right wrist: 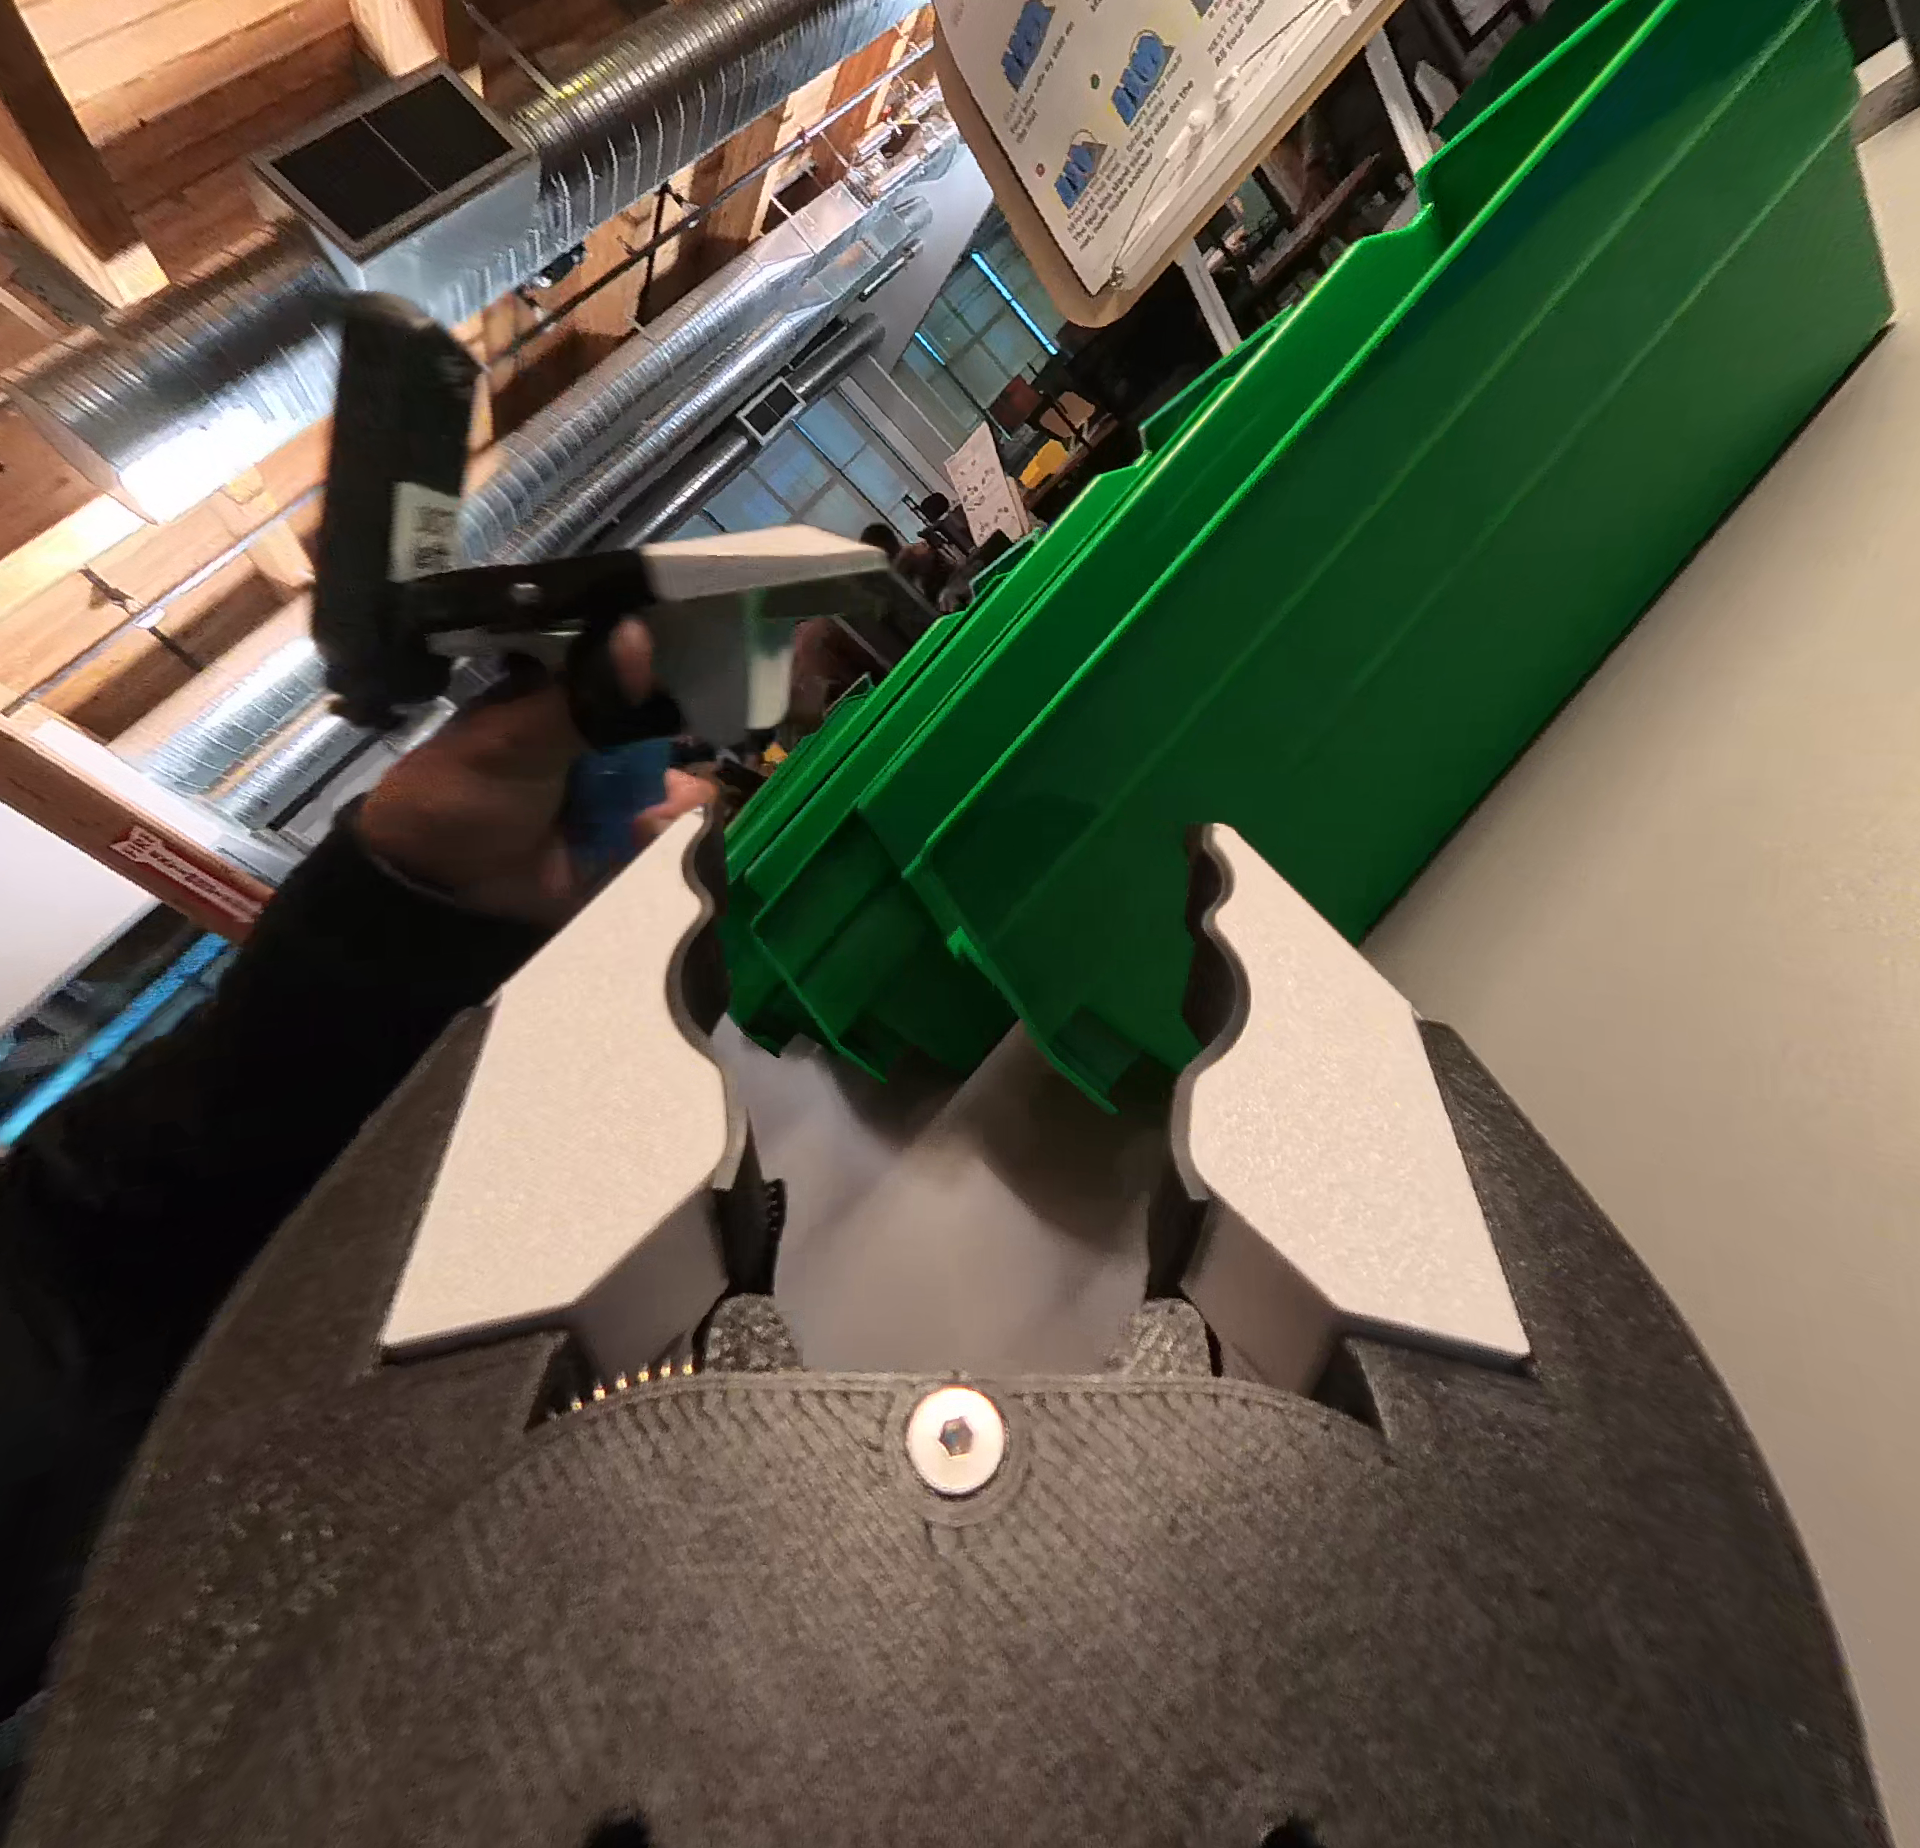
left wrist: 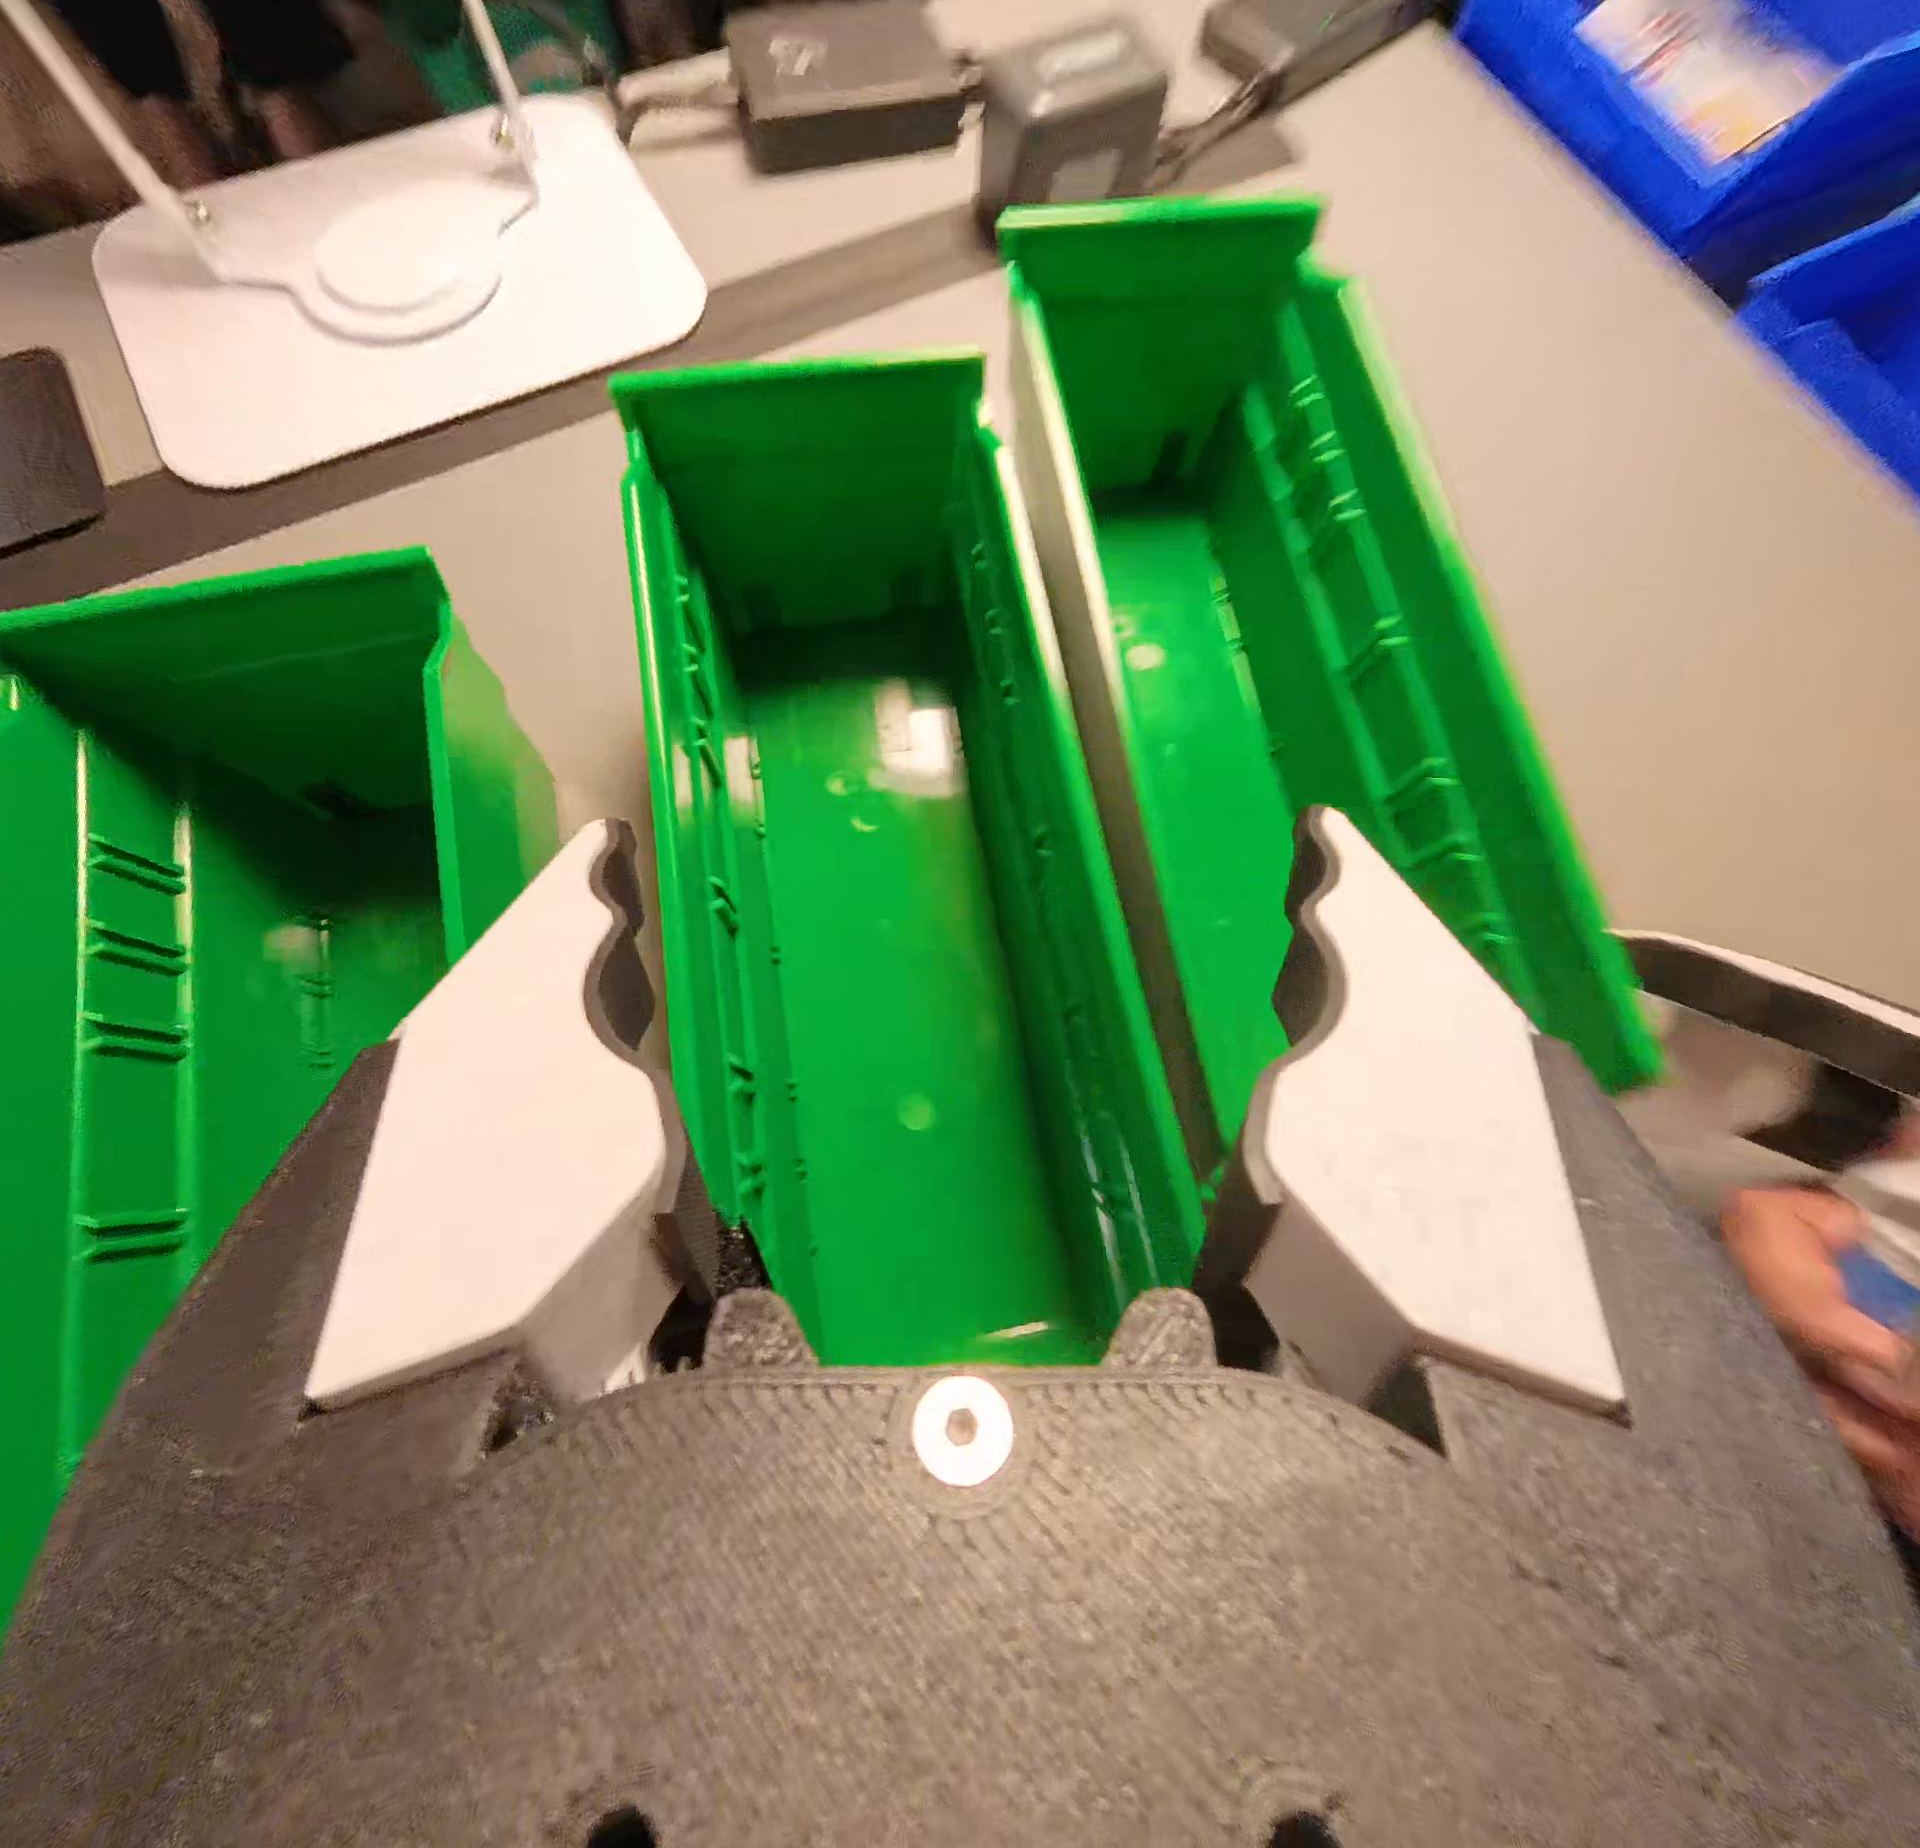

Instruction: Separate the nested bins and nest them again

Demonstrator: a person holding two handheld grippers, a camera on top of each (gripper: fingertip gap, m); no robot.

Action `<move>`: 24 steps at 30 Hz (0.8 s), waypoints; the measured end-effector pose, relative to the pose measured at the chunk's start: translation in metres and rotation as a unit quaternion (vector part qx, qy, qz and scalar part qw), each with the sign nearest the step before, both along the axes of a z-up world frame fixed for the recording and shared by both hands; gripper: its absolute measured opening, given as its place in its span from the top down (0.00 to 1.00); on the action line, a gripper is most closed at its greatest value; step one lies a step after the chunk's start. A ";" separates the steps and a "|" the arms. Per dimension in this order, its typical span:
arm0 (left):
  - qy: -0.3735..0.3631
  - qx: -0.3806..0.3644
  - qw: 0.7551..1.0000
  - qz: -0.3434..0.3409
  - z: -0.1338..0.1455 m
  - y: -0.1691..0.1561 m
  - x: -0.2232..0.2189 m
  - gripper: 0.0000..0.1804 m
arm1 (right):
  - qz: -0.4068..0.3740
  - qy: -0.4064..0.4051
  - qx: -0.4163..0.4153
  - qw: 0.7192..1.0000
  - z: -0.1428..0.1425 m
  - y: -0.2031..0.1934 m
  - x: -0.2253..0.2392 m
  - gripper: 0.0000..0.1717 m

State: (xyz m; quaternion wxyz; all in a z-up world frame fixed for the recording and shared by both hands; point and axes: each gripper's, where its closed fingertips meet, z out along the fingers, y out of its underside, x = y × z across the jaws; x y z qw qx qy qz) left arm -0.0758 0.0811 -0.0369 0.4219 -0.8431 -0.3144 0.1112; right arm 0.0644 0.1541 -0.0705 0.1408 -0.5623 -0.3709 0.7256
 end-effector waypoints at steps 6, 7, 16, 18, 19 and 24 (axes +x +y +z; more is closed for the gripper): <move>0.028 0.138 0.990 -0.017 0.026 -0.090 0.044 0.36 | -0.023 -0.023 0.070 0.997 -0.009 0.005 0.000 0.48; 0.044 0.147 0.988 -0.010 0.020 -0.112 0.049 0.37 | -0.020 -0.026 0.082 0.996 -0.010 0.002 -0.001 0.48; 0.070 0.201 0.975 0.062 -0.058 -0.246 0.056 0.47 | -0.046 -0.124 0.207 0.969 -0.041 -0.007 -0.018 0.41; 0.054 0.221 0.972 0.065 -0.065 -0.256 0.050 0.49 | -0.066 -0.148 0.218 0.962 -0.047 -0.001 -0.022 0.55; 0.039 0.240 0.968 0.059 -0.064 -0.257 0.050 0.49 | -0.076 -0.153 0.221 0.960 -0.048 0.002 -0.022 0.65; 0.004 0.286 0.958 0.032 -0.060 -0.256 0.046 0.52 | -0.186 -0.181 0.270 0.927 -0.047 0.040 -0.003 0.92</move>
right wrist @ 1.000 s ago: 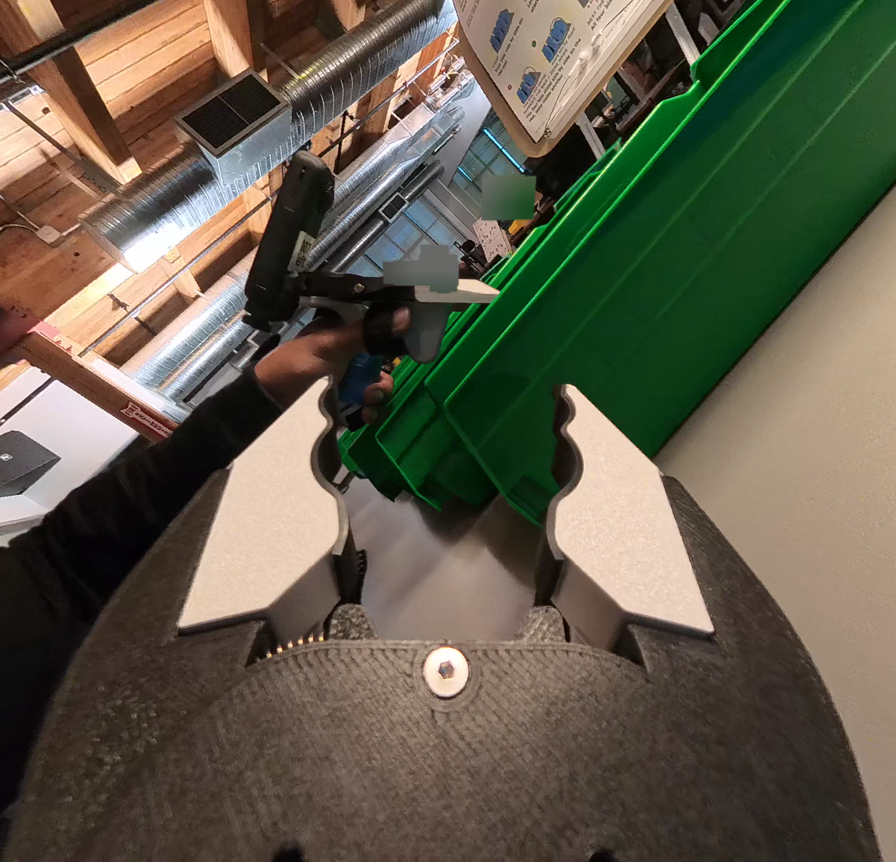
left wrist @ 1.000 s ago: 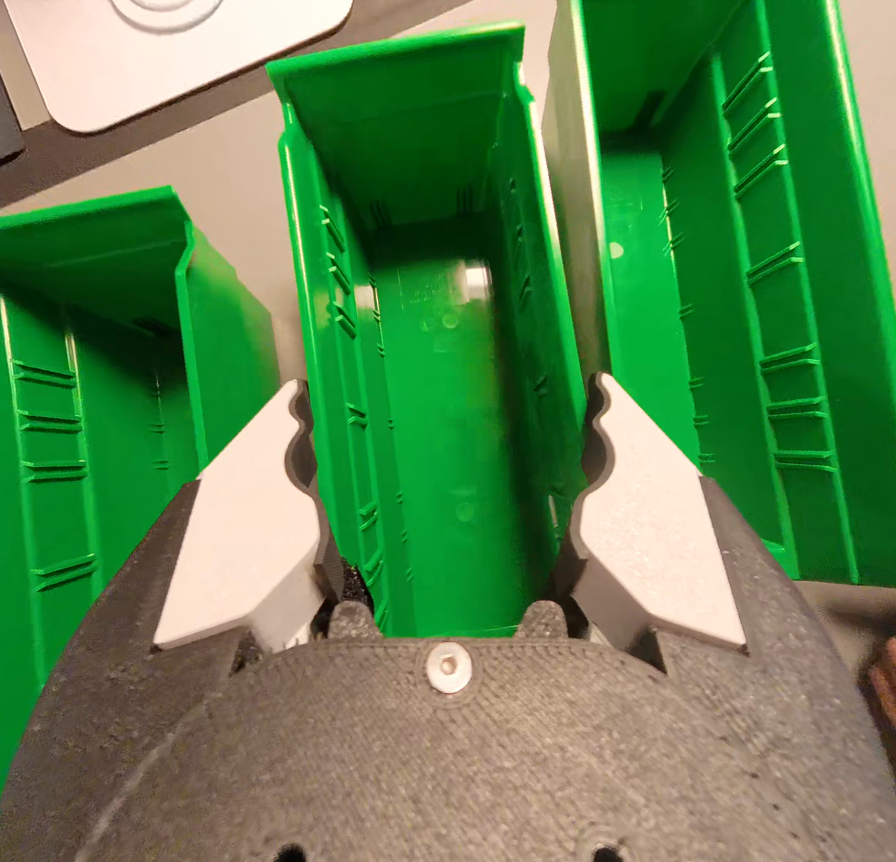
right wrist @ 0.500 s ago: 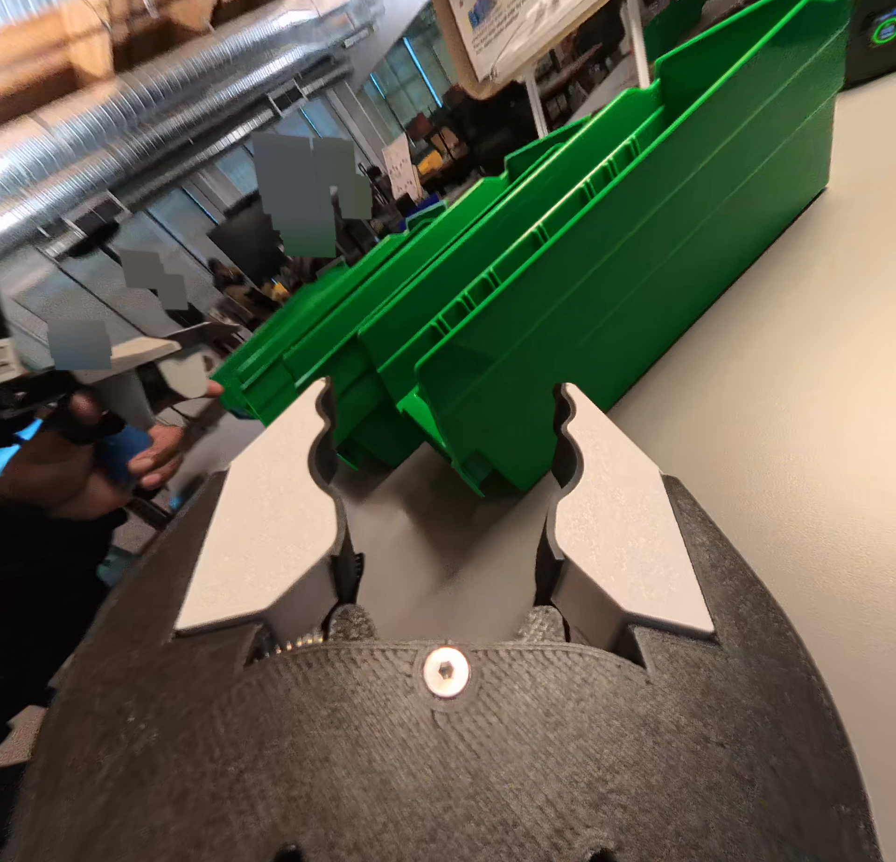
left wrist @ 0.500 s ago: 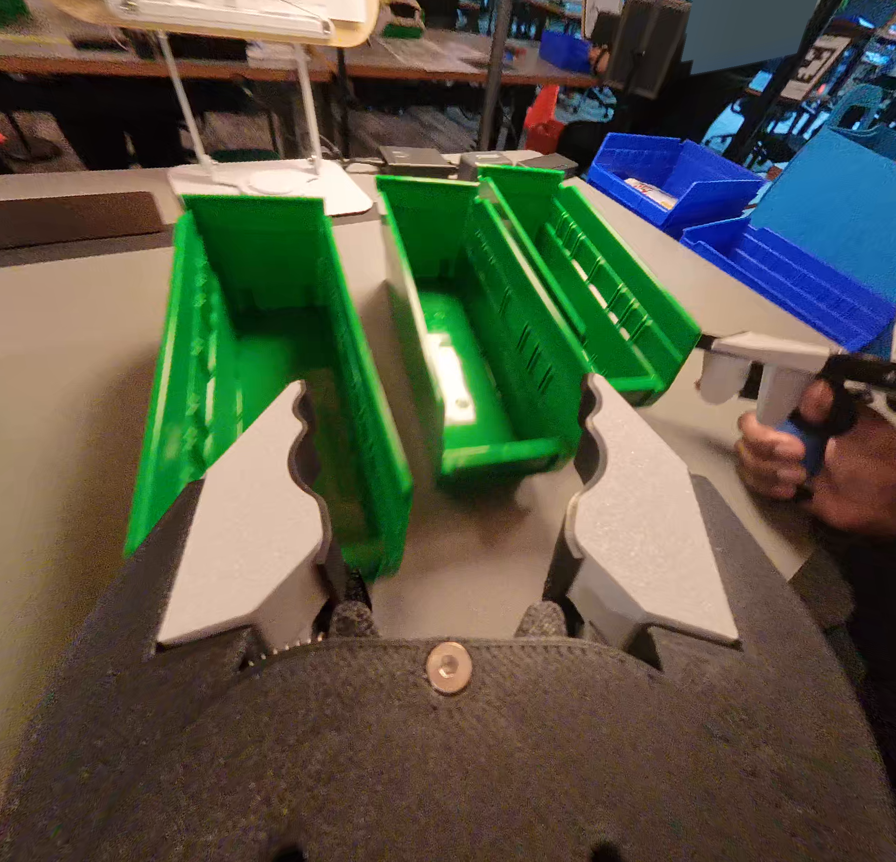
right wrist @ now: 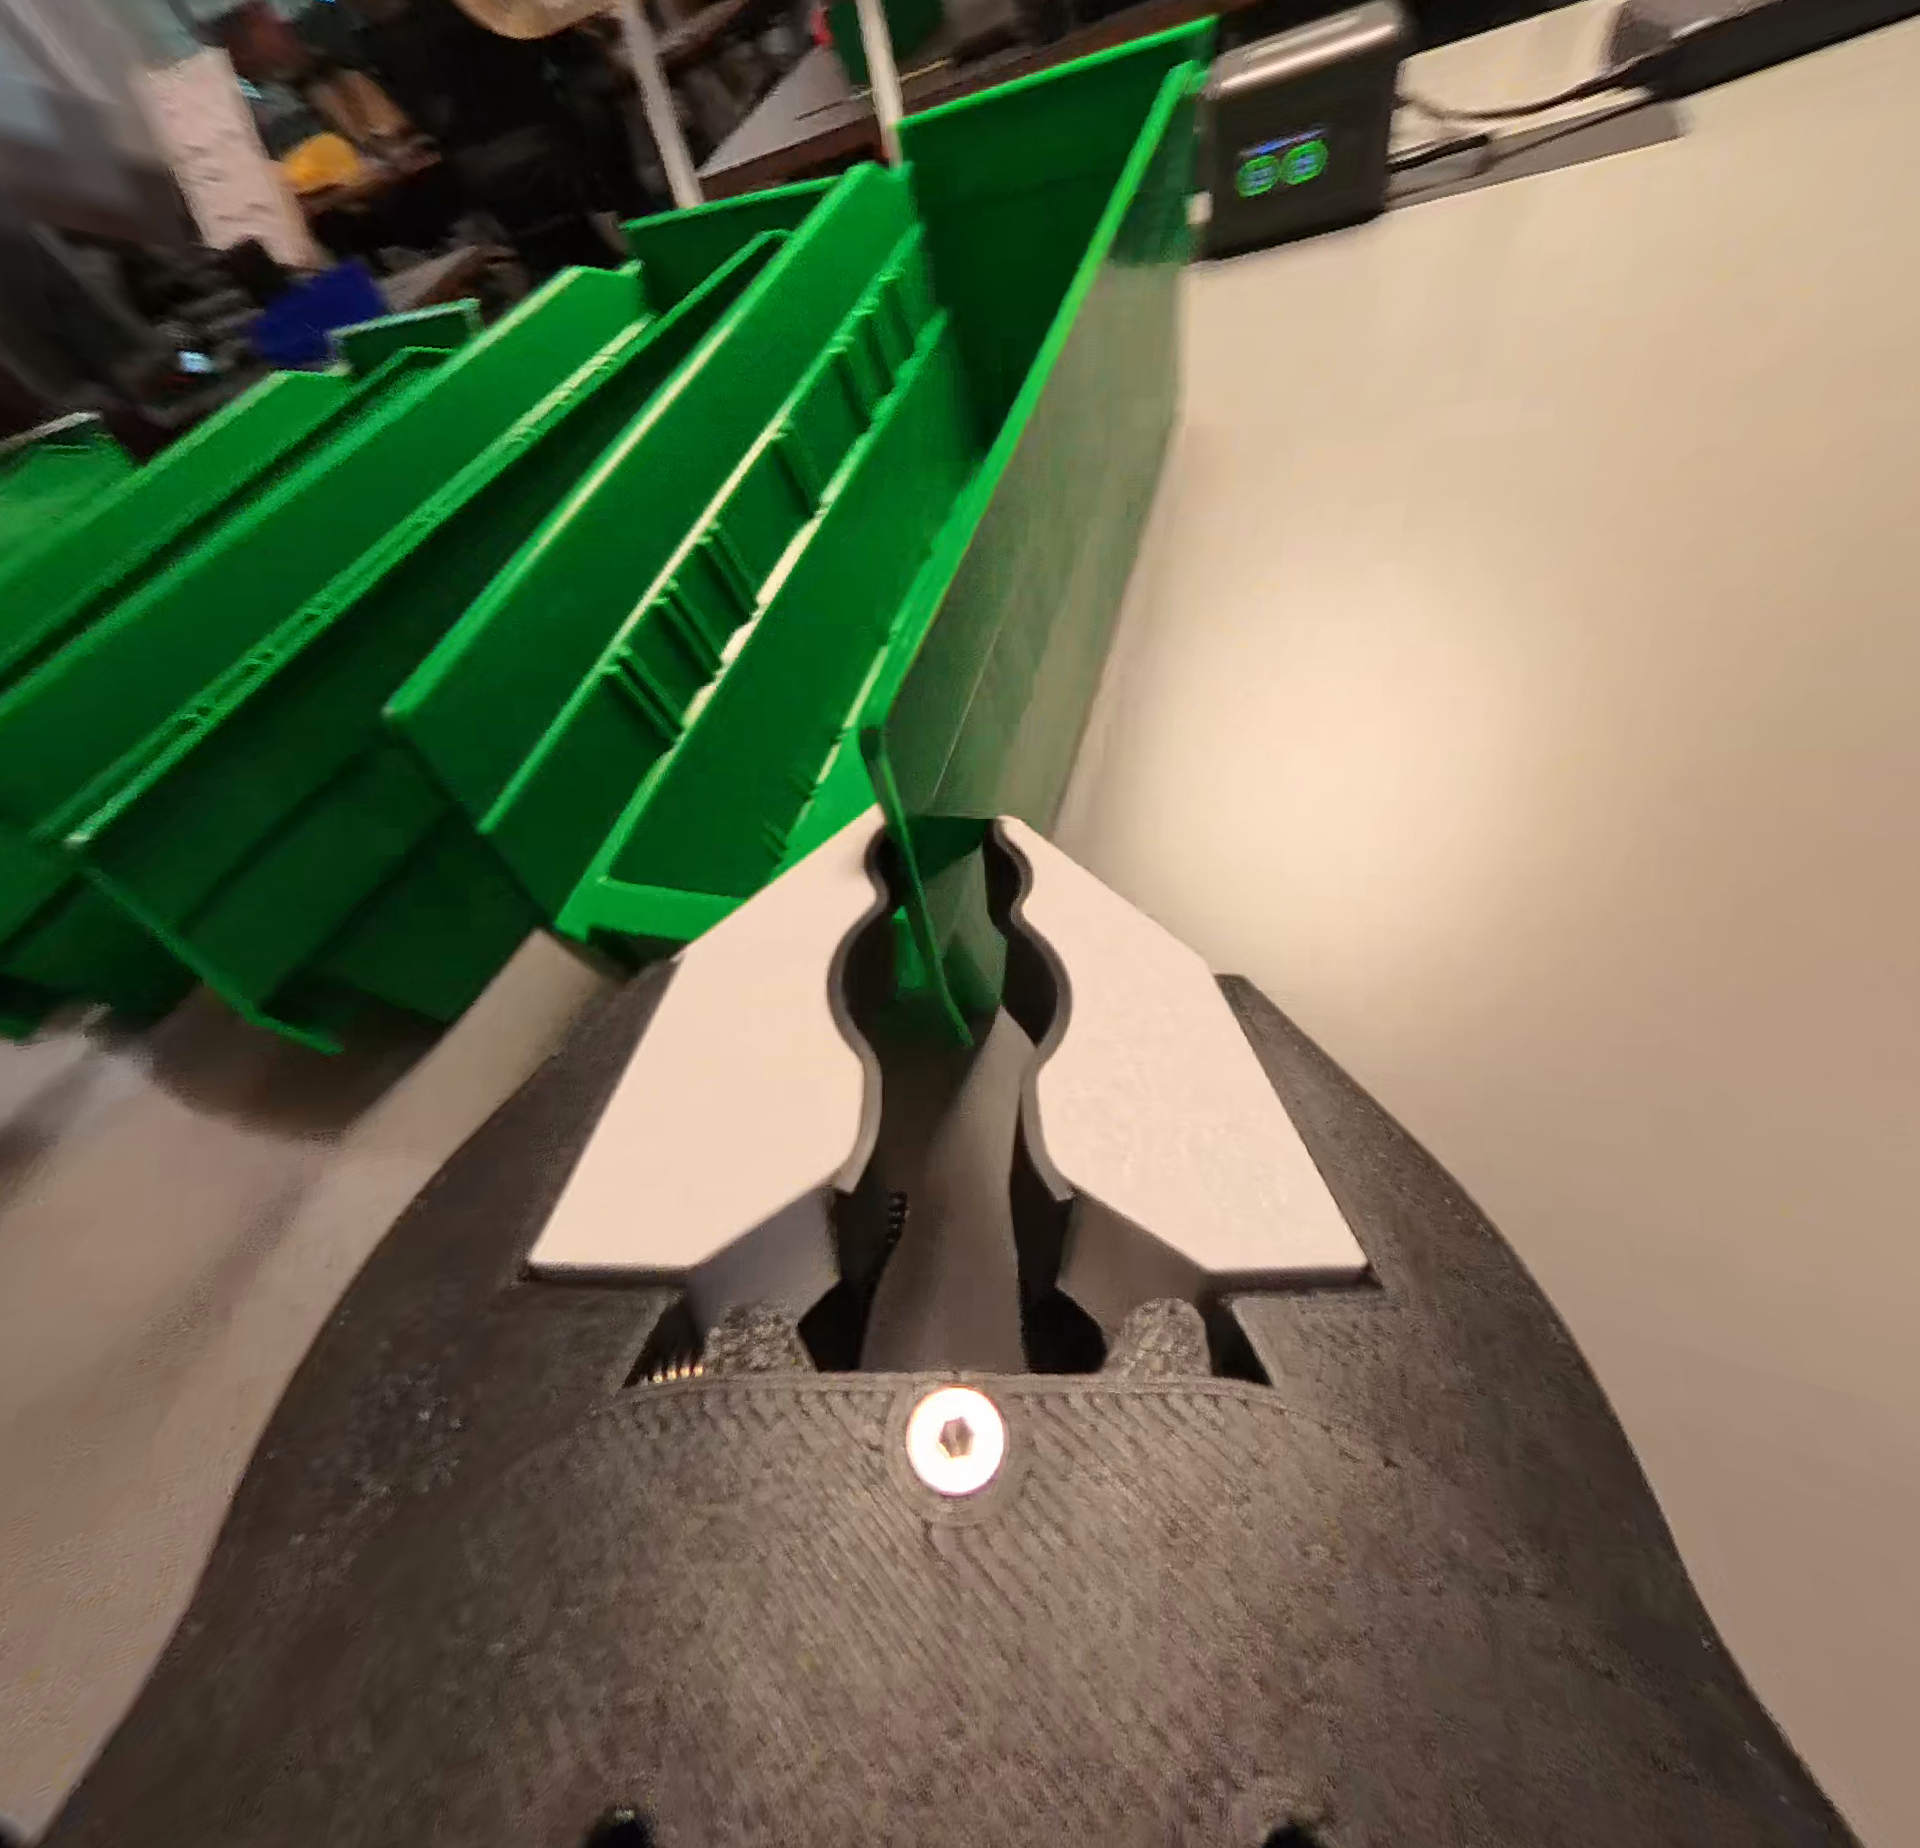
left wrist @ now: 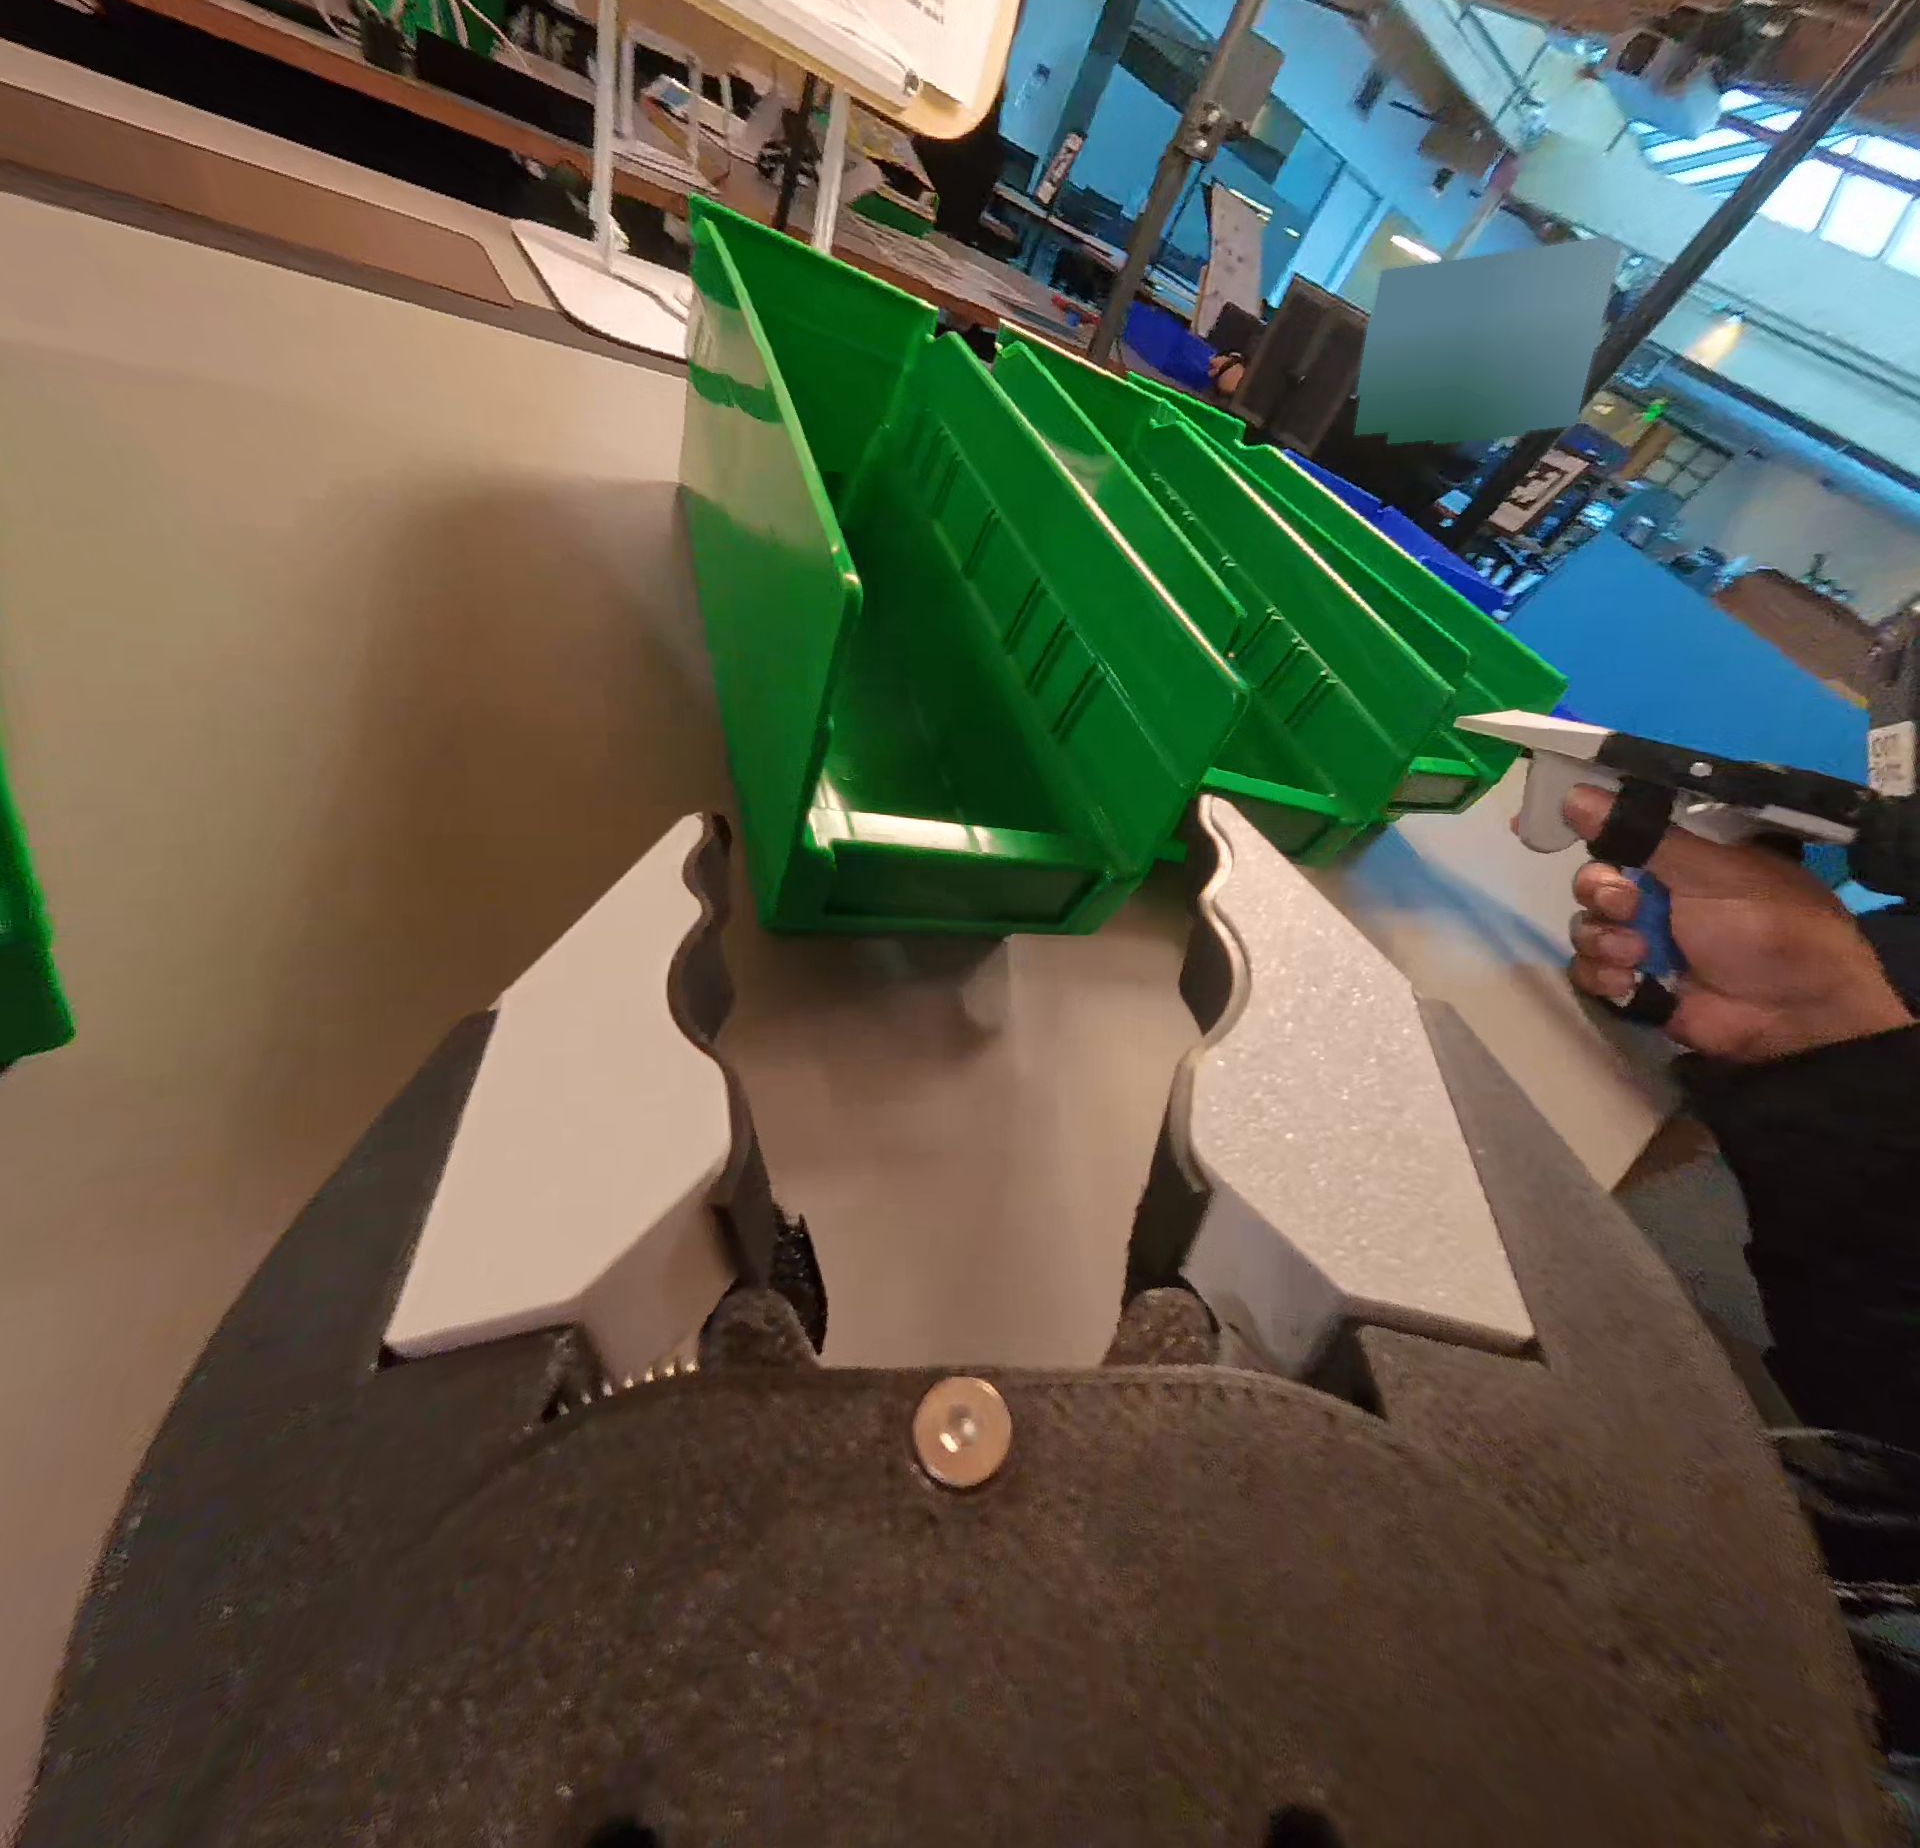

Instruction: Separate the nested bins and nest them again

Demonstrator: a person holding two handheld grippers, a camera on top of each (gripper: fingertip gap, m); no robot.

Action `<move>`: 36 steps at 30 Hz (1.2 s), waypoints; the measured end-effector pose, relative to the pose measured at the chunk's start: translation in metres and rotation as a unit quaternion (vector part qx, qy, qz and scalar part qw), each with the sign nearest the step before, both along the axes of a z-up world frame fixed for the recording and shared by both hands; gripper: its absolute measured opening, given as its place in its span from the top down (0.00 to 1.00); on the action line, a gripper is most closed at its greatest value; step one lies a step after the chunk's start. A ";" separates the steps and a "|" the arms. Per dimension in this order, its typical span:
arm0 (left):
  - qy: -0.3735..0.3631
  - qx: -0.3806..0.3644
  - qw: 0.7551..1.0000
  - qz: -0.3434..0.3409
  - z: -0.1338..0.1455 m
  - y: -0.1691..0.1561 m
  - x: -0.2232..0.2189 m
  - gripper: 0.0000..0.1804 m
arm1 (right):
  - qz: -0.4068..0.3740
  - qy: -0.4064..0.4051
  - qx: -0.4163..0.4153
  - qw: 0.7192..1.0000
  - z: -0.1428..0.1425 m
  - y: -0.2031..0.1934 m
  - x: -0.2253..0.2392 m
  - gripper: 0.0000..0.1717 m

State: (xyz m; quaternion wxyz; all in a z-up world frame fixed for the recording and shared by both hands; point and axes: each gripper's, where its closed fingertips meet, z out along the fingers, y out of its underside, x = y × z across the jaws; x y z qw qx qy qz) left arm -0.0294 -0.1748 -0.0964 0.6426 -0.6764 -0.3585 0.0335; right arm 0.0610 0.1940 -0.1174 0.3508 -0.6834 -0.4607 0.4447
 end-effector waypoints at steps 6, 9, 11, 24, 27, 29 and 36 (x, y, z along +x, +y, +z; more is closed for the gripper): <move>-0.019 0.024 0.999 -0.027 0.001 0.002 0.003 0.53 | -0.061 -0.039 0.076 0.994 0.000 0.040 0.029 0.99; -0.021 0.038 0.999 -0.022 0.003 -0.001 0.001 0.55 | -0.062 -0.040 0.075 0.994 0.000 0.048 0.034 0.98; -0.025 0.034 0.999 -0.020 0.002 -0.001 0.000 0.55 | -0.062 -0.040 0.076 0.994 0.000 0.052 0.031 0.99; -0.017 0.005 1.000 -0.009 -0.003 0.006 0.006 0.55 | -0.024 -0.027 0.064 0.997 0.028 0.025 0.061 0.59; -0.021 0.000 1.000 -0.011 -0.005 0.007 0.006 0.55 | 0.067 0.009 0.049 0.997 0.042 -0.041 0.056 0.62; -0.021 -0.004 1.000 -0.016 -0.006 0.010 0.007 0.55 | 0.139 0.009 0.030 0.990 0.031 -0.095 0.038 0.62; -0.001 -0.022 1.000 -0.016 -0.006 0.012 0.012 0.56 | 0.190 0.001 0.017 0.982 0.001 -0.173 -0.036 0.69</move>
